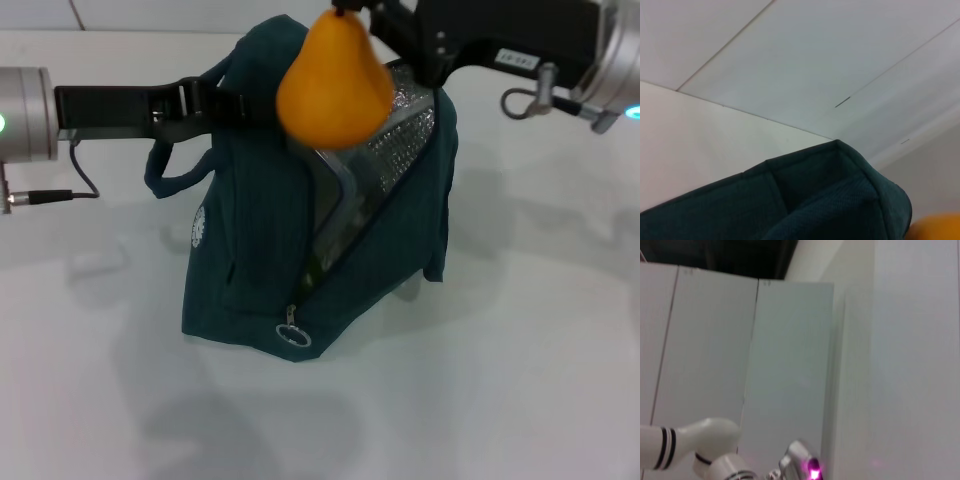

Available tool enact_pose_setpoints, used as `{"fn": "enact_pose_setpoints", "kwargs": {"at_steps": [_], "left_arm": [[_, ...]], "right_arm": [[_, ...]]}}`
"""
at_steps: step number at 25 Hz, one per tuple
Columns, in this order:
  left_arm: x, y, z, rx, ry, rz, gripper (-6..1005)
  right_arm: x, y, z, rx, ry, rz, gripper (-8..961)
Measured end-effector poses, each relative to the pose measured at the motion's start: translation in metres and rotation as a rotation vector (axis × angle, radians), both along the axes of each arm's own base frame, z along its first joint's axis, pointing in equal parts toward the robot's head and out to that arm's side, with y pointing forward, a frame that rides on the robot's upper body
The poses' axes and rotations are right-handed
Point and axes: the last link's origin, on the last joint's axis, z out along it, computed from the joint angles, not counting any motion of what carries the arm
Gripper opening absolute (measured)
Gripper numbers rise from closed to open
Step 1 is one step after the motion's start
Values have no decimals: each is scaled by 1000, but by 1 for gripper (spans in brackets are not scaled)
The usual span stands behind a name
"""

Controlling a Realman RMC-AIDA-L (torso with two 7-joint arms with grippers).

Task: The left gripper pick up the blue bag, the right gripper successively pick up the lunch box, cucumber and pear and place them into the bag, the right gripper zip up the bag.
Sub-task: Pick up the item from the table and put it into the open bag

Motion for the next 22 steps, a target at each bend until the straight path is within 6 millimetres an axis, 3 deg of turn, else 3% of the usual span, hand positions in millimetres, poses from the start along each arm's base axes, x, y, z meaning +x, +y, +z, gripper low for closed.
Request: {"fn": "enact_pose_setpoints", "kwargs": {"at_steps": [7,22], "left_arm": [[-1,-1,3,21,-8,-13,51],[-4,-1,4,34,-10,-6,52]], "right_arm": [[8,-1,-16,-38,-29,-45,10],[25,-11,-29,-120,-21,-104,14]]}}
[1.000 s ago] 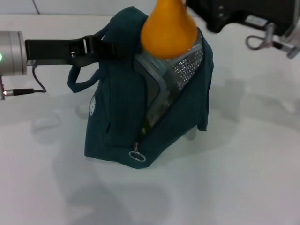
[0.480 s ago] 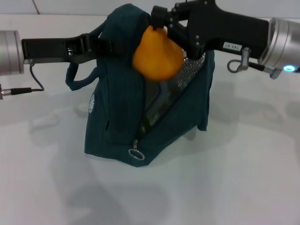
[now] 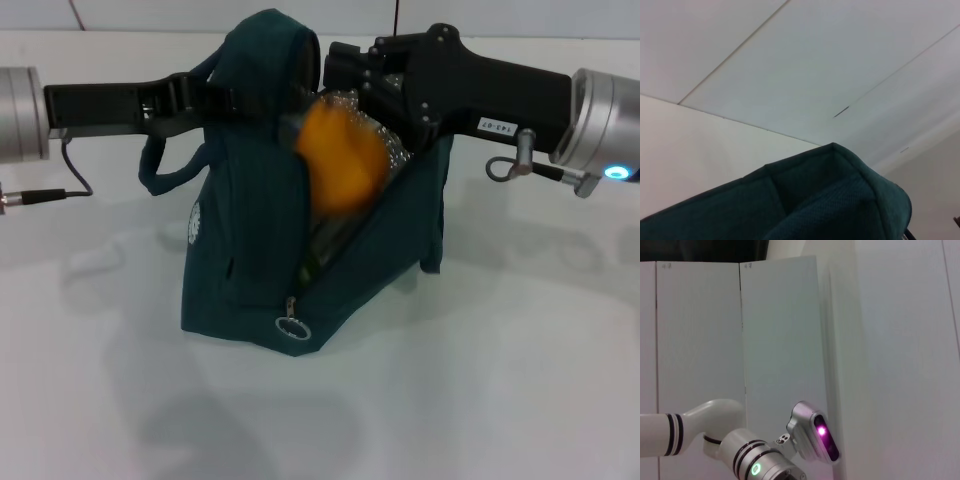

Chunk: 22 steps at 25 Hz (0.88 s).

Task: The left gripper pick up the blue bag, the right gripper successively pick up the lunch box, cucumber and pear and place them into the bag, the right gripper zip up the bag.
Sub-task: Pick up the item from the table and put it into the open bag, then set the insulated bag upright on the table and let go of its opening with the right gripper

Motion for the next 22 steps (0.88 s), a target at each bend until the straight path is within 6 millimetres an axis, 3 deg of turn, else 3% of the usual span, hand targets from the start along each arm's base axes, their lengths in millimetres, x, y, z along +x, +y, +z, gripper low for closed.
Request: {"fn": "enact_pose_setpoints", "kwargs": {"at_steps": [4,11,15,20,22], "left_arm": [[-1,-1,-1,2,1,-2,52],[-3,-2,-3,2,0,-4,52],[-4,-2,-4,3,1,-7,52],[-5,-3,-4,4,3,-13,52],[-5,-3,-4,6,5,-15,52]], "right_arm": [[4,-1,-1,-11,-3,-10,64],[17,2,8,19,15,-68,350],[50,7,30,95,52,-191,504],[104,0,51,155,43,-353,611],[113,-3,52,154,32,-372,654]]}}
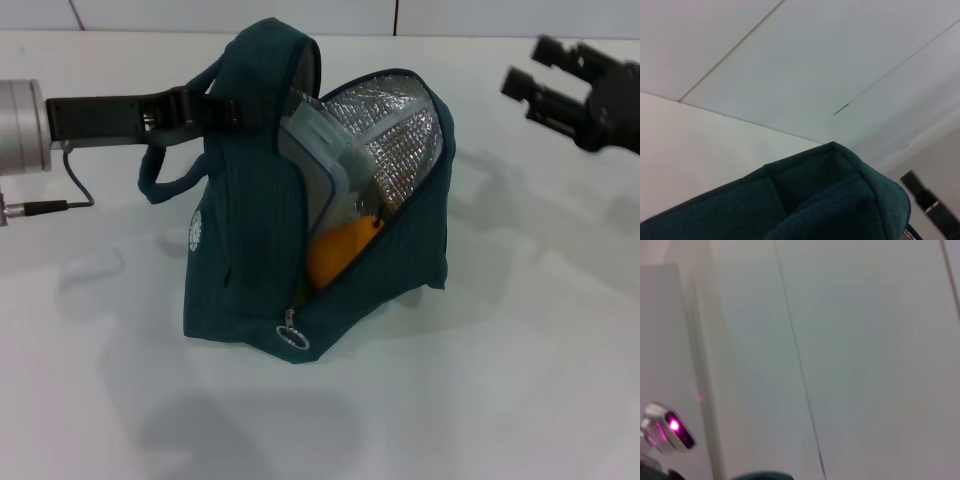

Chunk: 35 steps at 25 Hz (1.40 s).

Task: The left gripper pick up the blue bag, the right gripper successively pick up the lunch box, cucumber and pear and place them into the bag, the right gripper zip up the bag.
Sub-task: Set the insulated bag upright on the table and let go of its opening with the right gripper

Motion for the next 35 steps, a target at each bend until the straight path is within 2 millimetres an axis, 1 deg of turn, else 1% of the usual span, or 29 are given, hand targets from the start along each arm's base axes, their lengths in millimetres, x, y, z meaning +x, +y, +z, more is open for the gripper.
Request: {"fn": "enact_pose_setpoints", "kwargs": {"at_steps": [1,5,10,20,23,24,29,33,35], "left_arm": [[0,0,0,0,0,-1,52],[0,0,-1,0,-1,-1,52],[1,-1,-2,-2,-4,-2,52],[1,-1,-3,-5,-6,-1,52],[2,-1,-4,-6,-7,-3,52],[2,-1,-4,-5,-8,-4,52],[1,-1,-5,-8,-19,0,52],[0,-2,-6,-7,-23,-2,53],[0,-2,-6,-7,-27,-1,53]], "right_arm": [[5,-2,-1,-4,-9,-13,676],[21,-11,-13,-48,-64,-54,675],[29,-14,-28,-74,-119,-90,673],[13,-2,-47,-77,-172,-66,670],[11,0,-51,-83,-186,-66,669],[9,3,-55,-92,-205,-65,668],[2,5,-66,-113,-244,-40,666],[0,3,-66,-94,-253,-10,662],[0,2,-66,-77,-249,2,579]]}}
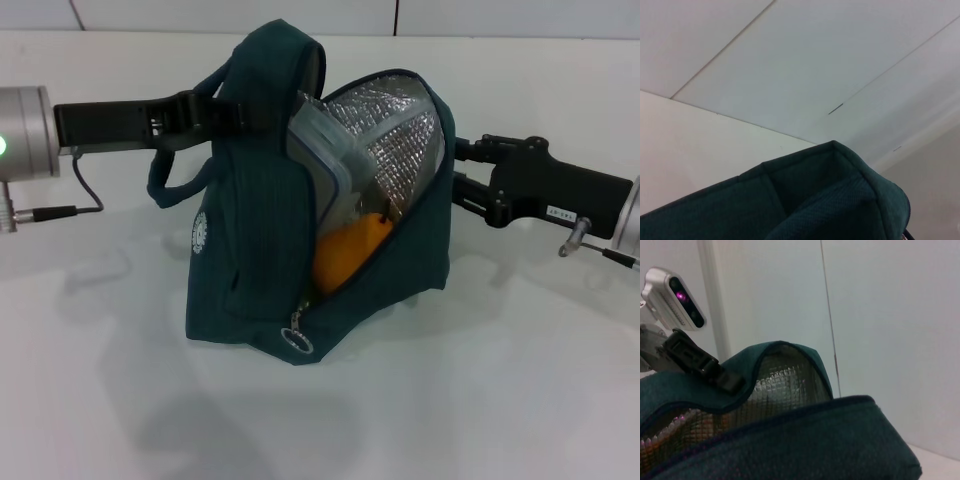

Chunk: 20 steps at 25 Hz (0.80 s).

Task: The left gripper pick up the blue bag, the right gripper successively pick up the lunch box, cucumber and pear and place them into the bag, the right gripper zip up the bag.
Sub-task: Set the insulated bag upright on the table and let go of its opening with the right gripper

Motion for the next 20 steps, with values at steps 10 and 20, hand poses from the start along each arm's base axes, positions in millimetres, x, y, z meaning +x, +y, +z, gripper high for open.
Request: {"fn": "enact_pose_setpoints", "kwargs": {"at_steps": [10,20], "left_arm": [[0,0,0,3,-4,-1,53],[4,-1,0,-2,-23,-17,53]], "right_arm": [[-1,-1,6,27,23,18,186],[0,-2,22,85,71,26,60]]}}
